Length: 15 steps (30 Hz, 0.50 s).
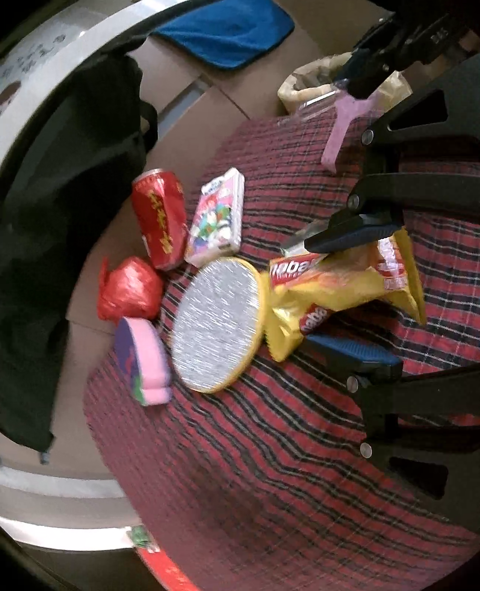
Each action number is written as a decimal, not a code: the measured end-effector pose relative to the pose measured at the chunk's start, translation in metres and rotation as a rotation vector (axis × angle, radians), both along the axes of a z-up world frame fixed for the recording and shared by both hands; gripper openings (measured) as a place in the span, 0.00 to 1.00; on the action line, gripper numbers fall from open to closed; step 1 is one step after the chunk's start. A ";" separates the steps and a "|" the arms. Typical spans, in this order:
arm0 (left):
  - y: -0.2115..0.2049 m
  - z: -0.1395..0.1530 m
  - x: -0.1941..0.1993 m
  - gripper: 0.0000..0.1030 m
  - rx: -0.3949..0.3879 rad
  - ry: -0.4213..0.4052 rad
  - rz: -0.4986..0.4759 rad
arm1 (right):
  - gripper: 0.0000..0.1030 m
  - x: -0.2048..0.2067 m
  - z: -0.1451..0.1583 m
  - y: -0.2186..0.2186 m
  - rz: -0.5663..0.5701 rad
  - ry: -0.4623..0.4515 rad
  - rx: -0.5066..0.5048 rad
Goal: Collect trash
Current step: 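Grasp the yellow chip bag with the left tool while the right tool lifts the scoop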
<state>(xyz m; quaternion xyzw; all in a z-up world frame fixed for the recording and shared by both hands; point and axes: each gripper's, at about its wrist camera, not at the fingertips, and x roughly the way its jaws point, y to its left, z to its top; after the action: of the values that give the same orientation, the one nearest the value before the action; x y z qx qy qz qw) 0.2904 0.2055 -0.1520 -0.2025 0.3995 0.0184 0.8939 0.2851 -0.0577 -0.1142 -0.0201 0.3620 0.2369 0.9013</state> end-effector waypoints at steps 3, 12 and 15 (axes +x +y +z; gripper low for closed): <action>0.003 -0.003 -0.002 0.45 -0.024 -0.008 -0.001 | 0.41 -0.001 -0.003 -0.001 -0.002 0.005 0.004; 0.007 -0.001 -0.005 0.23 -0.029 -0.018 -0.014 | 0.41 -0.006 -0.014 0.005 -0.007 0.050 0.016; 0.003 0.012 -0.017 0.17 0.023 -0.073 -0.035 | 0.41 -0.013 -0.012 0.009 -0.010 0.041 0.004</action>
<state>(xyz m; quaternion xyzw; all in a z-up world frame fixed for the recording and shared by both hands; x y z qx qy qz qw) 0.2735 0.2090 -0.1403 -0.1855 0.3698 0.0001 0.9104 0.2719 -0.0485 -0.1262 -0.0114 0.3800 0.2336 0.8949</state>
